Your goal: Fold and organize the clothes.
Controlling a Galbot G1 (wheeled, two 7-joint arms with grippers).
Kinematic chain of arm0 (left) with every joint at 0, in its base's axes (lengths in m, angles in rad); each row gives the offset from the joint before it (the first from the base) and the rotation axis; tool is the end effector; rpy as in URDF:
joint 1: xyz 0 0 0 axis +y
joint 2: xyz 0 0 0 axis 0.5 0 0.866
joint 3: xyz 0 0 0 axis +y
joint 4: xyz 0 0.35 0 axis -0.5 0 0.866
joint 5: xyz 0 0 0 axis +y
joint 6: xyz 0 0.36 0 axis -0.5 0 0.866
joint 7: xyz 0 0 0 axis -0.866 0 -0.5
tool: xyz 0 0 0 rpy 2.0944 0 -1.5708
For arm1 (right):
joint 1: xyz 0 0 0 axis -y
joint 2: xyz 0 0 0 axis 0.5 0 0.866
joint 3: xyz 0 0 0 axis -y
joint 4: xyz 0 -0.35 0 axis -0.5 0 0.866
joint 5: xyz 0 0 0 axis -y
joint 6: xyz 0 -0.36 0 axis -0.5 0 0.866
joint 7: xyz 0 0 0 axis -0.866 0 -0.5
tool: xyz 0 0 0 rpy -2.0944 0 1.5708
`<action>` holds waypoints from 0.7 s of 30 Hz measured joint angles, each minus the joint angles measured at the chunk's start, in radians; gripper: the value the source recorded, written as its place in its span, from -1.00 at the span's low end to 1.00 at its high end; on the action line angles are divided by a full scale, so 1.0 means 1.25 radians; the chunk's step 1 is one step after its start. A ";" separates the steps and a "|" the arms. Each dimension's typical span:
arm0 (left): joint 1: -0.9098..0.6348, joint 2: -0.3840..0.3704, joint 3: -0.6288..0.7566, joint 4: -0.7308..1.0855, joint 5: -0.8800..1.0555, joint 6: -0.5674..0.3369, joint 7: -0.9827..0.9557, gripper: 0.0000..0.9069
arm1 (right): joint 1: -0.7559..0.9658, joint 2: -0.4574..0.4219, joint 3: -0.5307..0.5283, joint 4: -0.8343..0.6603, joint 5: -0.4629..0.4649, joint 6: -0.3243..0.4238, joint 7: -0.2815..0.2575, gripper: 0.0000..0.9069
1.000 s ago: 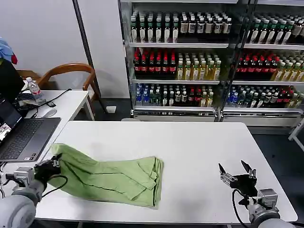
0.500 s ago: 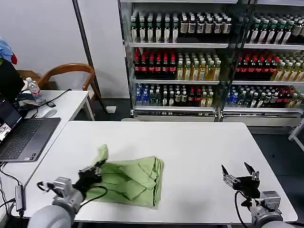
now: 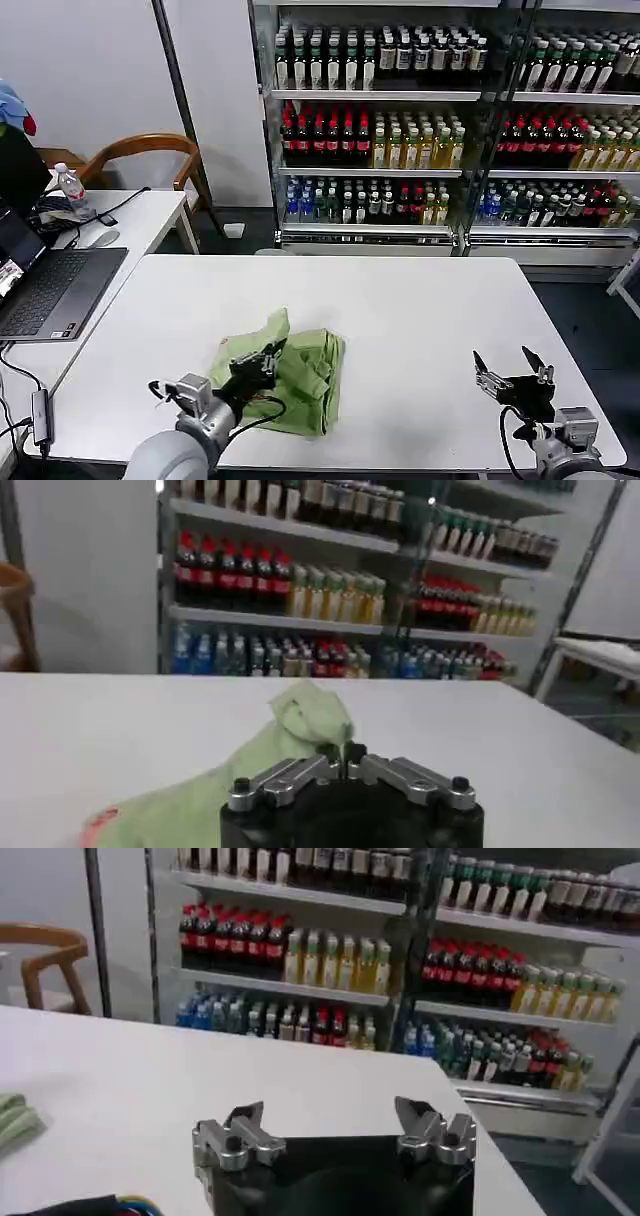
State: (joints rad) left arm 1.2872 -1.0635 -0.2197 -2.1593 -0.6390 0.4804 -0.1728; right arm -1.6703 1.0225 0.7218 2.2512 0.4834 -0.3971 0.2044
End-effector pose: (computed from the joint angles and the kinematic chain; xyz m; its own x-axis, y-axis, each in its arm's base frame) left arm 0.2360 -0.0054 -0.2377 -0.8465 0.4158 0.3324 0.3741 0.9089 -0.1843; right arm 0.1780 -0.1114 -0.2224 -0.9494 0.0445 0.3110 -0.0001 0.9899 -0.1420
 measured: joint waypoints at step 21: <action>-0.055 -0.046 0.097 0.056 0.007 -0.028 -0.001 1.00 | -0.004 0.010 0.005 0.003 -0.002 -0.002 -0.001 1.00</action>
State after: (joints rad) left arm 1.2181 -1.1205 -0.0984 -2.0898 -0.6306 0.4457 -0.1738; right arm -1.6753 1.0352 0.7278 2.2551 0.4811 -0.3993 0.2035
